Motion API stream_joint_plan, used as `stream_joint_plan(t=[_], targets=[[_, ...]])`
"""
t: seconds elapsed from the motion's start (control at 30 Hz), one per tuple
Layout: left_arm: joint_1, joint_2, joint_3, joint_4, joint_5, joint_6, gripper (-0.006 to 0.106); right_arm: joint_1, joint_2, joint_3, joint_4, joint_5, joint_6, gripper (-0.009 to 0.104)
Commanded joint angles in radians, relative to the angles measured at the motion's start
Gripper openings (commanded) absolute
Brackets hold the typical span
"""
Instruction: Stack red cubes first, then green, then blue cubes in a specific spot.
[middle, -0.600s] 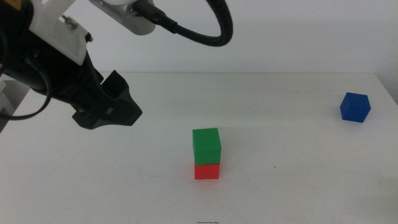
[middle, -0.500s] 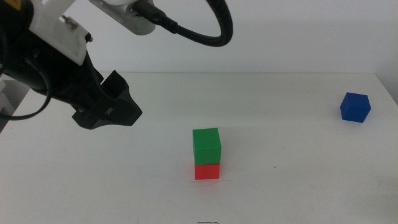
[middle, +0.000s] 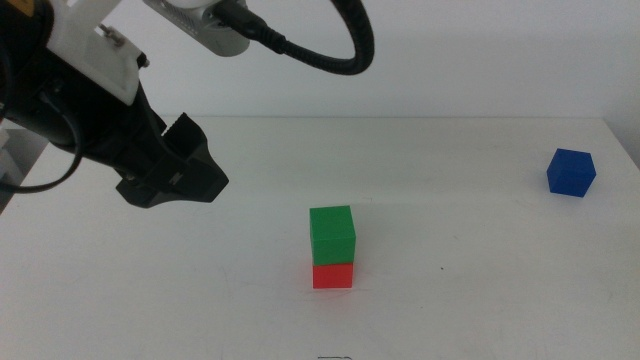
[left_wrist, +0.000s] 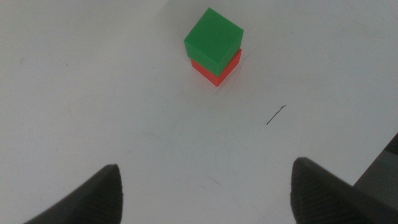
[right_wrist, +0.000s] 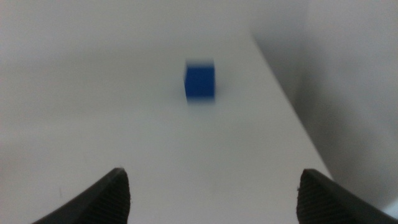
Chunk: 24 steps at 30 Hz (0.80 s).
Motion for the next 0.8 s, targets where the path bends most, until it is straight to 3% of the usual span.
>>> stream_joint_plan(t=[0.0,0.1,0.37,0.77], targets=[[-0.001,-0.025,-0.025,-0.026,0.059,0.000,0.091,-0.006,0.119,-0.141,-0.003,0.138,-0.007,0.071],[-0.001,-0.025,-0.025,-0.026,0.059,0.000,0.091,-0.006,0.223,-0.237,-0.012,0.232,-0.007,0.071],[-0.001,-0.025,-0.025,-0.026,0.059,0.000,0.091,-0.006,0.355,-0.267,0.024,0.235,-0.002,0.071],[-0.001,-0.025,-0.025,-0.026,0.059,0.000,0.091,-0.006,0.430,-0.368,-0.006,0.223,-0.003,0.071]])
